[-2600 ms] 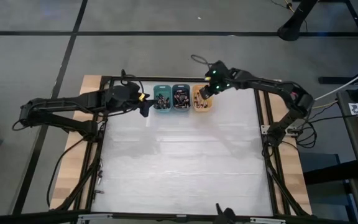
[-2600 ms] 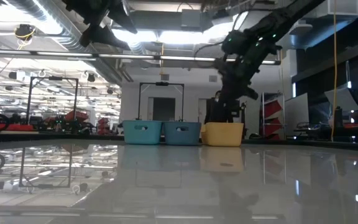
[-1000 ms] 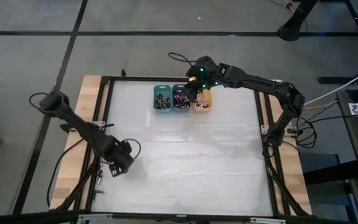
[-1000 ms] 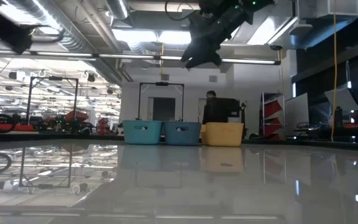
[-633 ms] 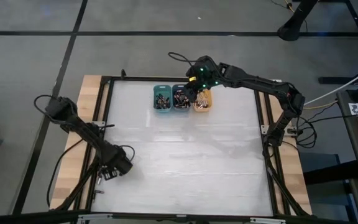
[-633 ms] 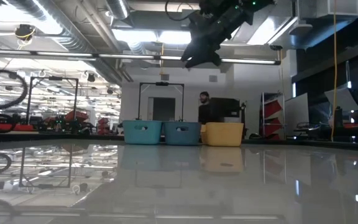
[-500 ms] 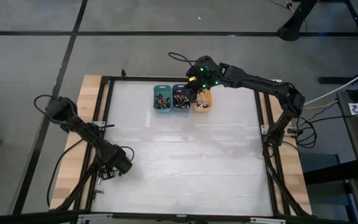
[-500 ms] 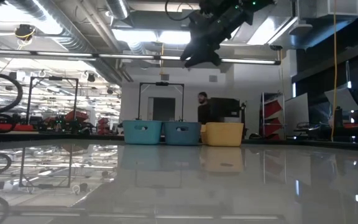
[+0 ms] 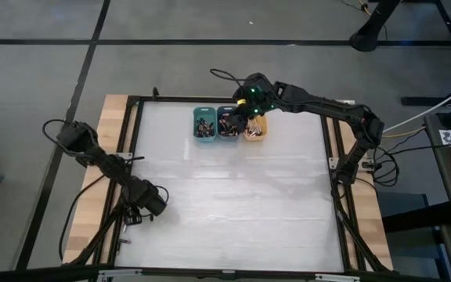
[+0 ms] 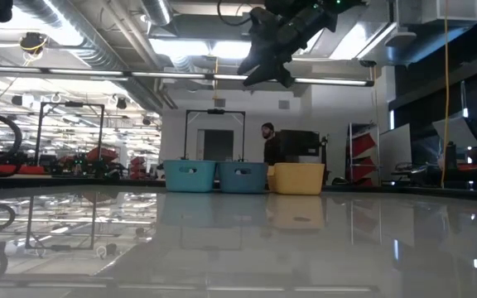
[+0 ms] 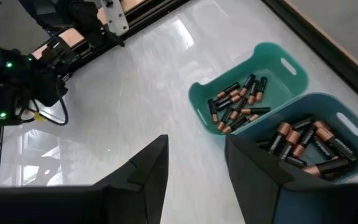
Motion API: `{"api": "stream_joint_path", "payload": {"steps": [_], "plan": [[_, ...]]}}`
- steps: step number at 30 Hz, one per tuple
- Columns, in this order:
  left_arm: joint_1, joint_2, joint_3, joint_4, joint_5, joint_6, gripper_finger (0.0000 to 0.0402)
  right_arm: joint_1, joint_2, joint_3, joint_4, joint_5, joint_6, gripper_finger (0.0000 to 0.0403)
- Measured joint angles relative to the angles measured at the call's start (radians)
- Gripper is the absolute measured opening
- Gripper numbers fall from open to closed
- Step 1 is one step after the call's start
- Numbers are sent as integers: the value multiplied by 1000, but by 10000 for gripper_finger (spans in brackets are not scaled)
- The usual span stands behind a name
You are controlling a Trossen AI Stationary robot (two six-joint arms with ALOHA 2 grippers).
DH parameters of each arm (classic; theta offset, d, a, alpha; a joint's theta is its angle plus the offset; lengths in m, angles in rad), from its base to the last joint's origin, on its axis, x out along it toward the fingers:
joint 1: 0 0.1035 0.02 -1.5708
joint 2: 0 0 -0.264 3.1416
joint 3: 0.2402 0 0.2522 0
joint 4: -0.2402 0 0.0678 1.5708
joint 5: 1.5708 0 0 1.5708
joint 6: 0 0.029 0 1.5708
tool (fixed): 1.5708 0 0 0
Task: Sort batteries
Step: Put the silver battery into the yellow bin
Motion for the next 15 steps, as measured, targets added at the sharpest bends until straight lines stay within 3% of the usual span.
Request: {"api": "stream_joint_path", "payload": {"steps": [15], "plan": [[78,2,-68,122,41,-5,245,12,0,0,0,9,7,159]]}}
